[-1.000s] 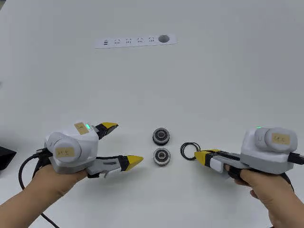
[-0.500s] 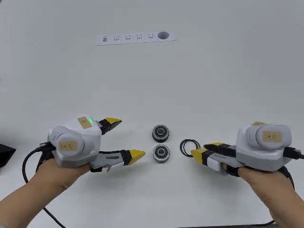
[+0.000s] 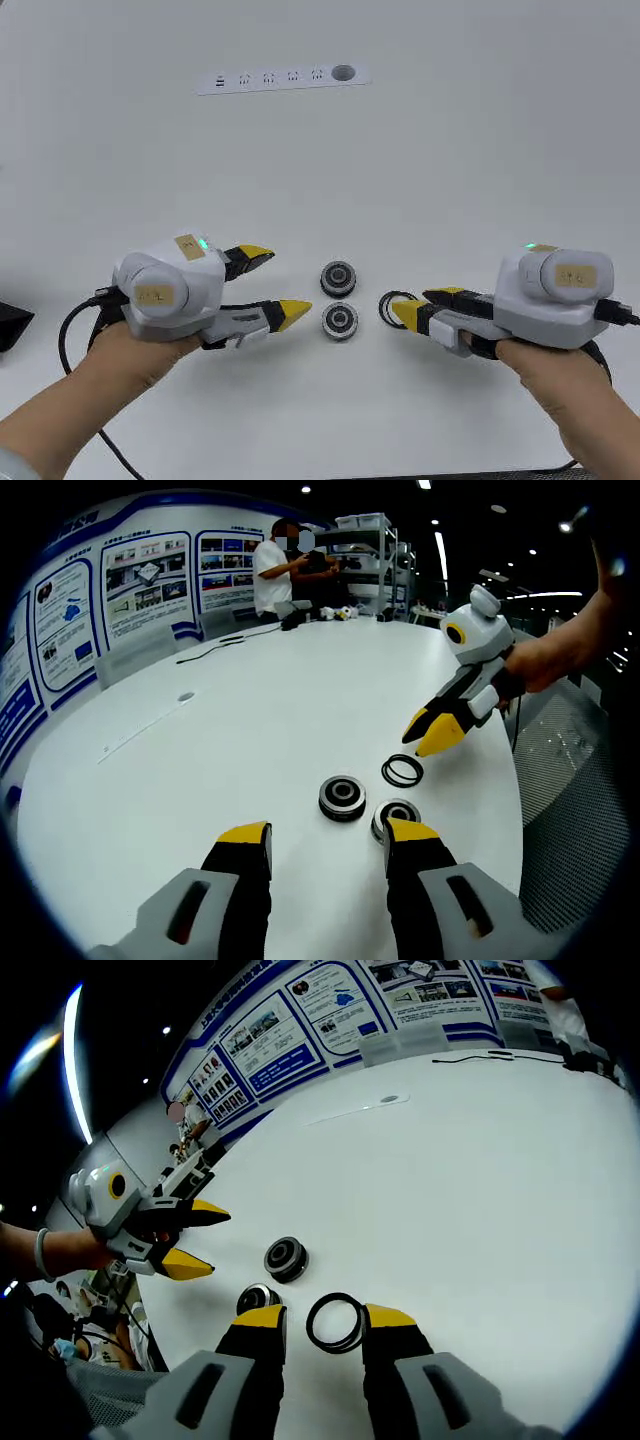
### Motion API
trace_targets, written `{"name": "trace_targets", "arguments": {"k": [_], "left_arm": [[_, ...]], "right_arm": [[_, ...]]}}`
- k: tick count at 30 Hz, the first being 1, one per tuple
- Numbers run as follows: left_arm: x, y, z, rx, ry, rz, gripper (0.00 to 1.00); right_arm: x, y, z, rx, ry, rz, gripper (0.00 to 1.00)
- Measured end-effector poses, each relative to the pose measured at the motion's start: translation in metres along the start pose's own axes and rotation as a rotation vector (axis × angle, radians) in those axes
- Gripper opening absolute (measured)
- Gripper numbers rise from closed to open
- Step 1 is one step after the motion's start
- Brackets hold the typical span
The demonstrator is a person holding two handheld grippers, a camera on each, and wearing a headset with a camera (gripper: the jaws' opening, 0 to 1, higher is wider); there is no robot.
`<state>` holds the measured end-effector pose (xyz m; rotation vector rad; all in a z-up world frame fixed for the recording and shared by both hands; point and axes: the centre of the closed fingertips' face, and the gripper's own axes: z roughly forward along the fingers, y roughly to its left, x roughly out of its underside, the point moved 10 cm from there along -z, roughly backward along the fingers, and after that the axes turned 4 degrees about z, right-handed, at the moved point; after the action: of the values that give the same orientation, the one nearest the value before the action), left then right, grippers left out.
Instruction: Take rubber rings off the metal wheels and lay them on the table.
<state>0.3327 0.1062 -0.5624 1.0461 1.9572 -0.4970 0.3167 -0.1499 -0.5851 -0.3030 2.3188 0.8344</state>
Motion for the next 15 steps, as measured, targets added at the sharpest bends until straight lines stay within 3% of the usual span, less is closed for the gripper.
{"name": "trace_targets", "arguments": {"k": [6, 15], "left_arm": [[-0.006, 0.0, 0.006, 0.014, -0.006, 0.01, 0.36], [-0.015, -0.001, 0.02, 0.044, -0.009, 0.037, 0.31]], "right_arm": [[-0.003, 0.004, 0.004, -0.017, -0.007, 0.007, 0.31], [-0.007, 0.009, 0.012, -0.049, -0.014, 0.034, 0.3]]}}
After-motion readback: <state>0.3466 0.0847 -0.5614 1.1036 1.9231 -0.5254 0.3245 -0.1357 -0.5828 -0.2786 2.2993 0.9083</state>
